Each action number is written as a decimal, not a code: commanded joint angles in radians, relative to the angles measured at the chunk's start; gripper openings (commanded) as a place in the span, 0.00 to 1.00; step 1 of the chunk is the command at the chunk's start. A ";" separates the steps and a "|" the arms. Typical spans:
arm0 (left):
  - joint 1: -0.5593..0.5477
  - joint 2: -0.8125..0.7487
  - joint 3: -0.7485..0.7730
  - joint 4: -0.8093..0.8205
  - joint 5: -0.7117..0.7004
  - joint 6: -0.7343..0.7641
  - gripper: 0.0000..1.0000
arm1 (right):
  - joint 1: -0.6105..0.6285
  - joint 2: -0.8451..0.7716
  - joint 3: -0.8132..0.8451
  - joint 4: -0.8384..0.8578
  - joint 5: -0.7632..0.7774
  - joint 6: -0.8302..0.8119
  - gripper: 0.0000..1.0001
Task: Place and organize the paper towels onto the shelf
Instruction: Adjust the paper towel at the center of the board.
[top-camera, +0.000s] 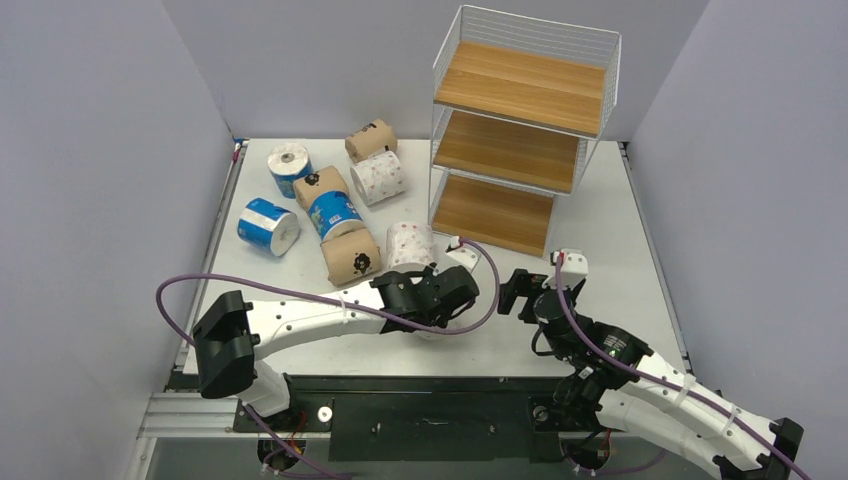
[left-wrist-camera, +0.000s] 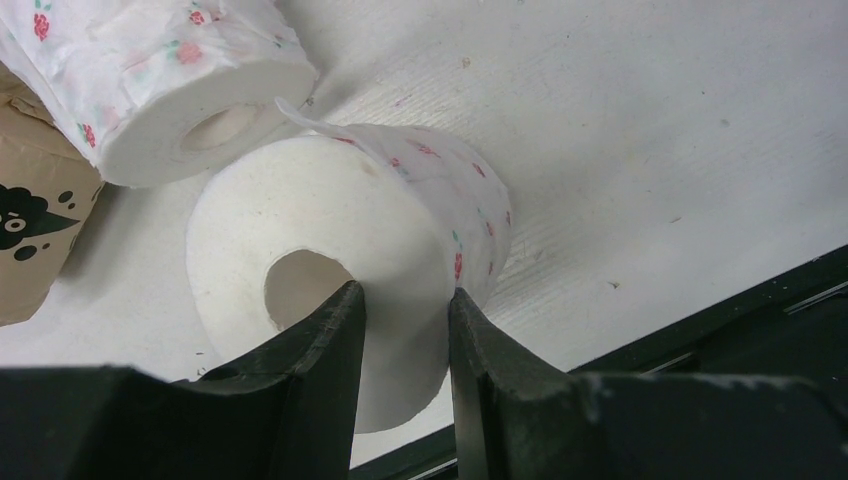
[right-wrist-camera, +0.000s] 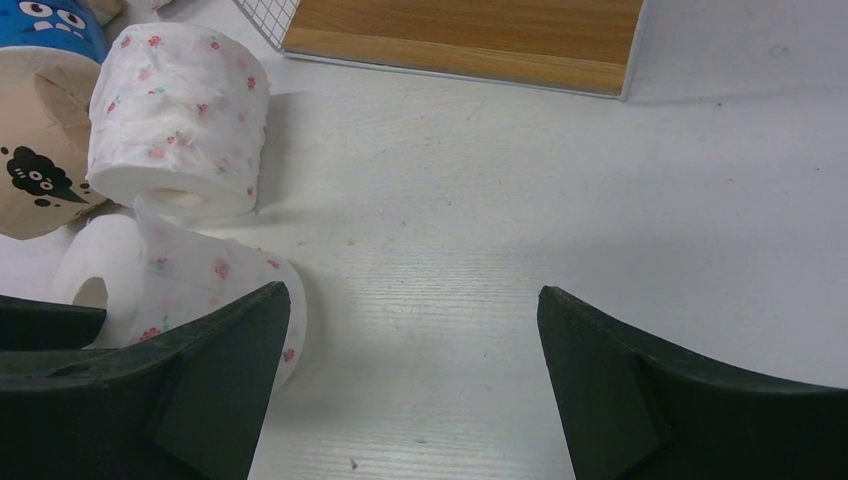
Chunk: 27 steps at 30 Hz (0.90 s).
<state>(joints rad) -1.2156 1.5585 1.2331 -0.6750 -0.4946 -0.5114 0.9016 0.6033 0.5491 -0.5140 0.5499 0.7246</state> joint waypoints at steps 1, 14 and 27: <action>-0.017 0.014 0.017 0.059 -0.022 0.001 0.25 | -0.007 -0.018 -0.009 0.015 0.050 0.010 0.90; -0.051 -0.043 0.055 0.055 -0.019 -0.003 0.73 | -0.007 -0.007 0.034 -0.012 0.036 -0.007 0.90; -0.045 -0.359 -0.056 0.030 -0.235 -0.120 0.96 | -0.008 0.032 0.122 0.007 -0.023 -0.071 0.90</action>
<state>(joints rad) -1.2644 1.3365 1.2263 -0.6487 -0.5789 -0.5564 0.8974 0.6125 0.6140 -0.5331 0.5568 0.6956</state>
